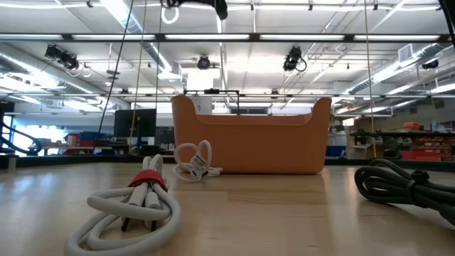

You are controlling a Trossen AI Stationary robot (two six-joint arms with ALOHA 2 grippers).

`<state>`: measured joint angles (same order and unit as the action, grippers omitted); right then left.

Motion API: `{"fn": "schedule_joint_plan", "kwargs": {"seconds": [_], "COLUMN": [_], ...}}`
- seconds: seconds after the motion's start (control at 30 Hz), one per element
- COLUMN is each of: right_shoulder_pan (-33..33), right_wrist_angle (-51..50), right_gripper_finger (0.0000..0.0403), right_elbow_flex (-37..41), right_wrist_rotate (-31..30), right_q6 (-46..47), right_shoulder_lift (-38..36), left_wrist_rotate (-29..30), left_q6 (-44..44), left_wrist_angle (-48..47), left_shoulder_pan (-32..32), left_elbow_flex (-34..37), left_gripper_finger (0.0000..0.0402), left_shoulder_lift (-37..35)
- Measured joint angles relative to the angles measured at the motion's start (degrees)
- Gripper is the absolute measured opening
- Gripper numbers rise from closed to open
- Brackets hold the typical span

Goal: Pick and place USB-C Cables
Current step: Put the black USB cable into the orange bin

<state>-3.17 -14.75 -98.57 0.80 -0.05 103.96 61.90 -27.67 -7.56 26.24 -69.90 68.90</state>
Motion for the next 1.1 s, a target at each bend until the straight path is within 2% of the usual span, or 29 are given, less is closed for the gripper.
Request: {"fn": "schedule_joint_plan", "kwargs": {"seconds": [0.2,0.5,0.77,0.87,1.1], "right_shoulder_pan": [-3.03,-8.38,-9.98,-10.67,-11.22], "right_wrist_angle": [-9.40,-32.74,-54.40,-56.18,-51.86], "right_gripper_finger": [0.0016,0.0016,0.0016,0.0016,0.0016], "right_elbow_flex": [0.18,0.11,0.09,0.11,5.98], "right_wrist_rotate": [-4.86,-4.61,-3.63,-1.04,4.93], "right_q6": [-1.18,-4.41,-7.31,-8.79,-10.26], "right_shoulder_lift": [0.03,-3.05,-5.32,-4.63,-2.57], "left_wrist_rotate": [-1.18,-0.24,0.46,0.84,1.91], "left_q6": [0.28,3.28,-0.14,-0.25,-1.70], "left_wrist_angle": [0.77,-1.22,-8.71,-10.10,-10.44], "left_shoulder_pan": [0.21,2.45,2.86,2.86,2.91], "left_elbow_flex": [-0.10,-0.10,-0.06,-0.06,-0.06], "left_gripper_finger": [0.0284,0.0287,0.0287,0.0288,0.0288], "left_shoulder_lift": [-0.29,-3.04,-4.17,-4.17,-4.17]}}
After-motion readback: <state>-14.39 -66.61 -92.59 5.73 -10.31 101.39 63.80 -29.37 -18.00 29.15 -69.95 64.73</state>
